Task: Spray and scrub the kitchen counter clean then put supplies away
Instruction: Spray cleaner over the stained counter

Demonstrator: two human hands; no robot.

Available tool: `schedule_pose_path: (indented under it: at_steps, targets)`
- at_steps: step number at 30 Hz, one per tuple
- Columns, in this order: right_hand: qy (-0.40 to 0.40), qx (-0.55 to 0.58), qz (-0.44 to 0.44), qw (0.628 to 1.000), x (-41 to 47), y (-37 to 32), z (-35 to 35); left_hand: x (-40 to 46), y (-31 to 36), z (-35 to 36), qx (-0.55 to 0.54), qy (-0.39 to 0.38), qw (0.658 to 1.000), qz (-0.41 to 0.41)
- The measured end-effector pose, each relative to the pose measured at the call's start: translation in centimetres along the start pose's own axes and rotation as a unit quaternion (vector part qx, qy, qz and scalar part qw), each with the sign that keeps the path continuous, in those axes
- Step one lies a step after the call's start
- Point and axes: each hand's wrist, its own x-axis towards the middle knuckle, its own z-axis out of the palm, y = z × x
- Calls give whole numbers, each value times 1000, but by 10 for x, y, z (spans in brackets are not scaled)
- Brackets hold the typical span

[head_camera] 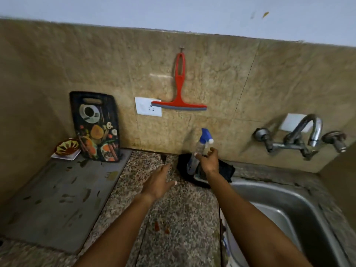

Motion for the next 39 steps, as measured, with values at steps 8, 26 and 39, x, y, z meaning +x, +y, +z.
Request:
schedule_pose_path:
  at_steps: [8, 26, 39]
  targets:
    - [-77, 25, -52, 995, 75, -19, 20, 72, 42, -10, -117, 14, 993, -24]
    - [-211, 151, -33, 965, -20, -37, 54, -10, 41, 39, -56, 108, 978, -170]
    - [-310, -163, -63, 935, -178, 72, -24, -231, -47, 77, 121, -42, 958, -258]
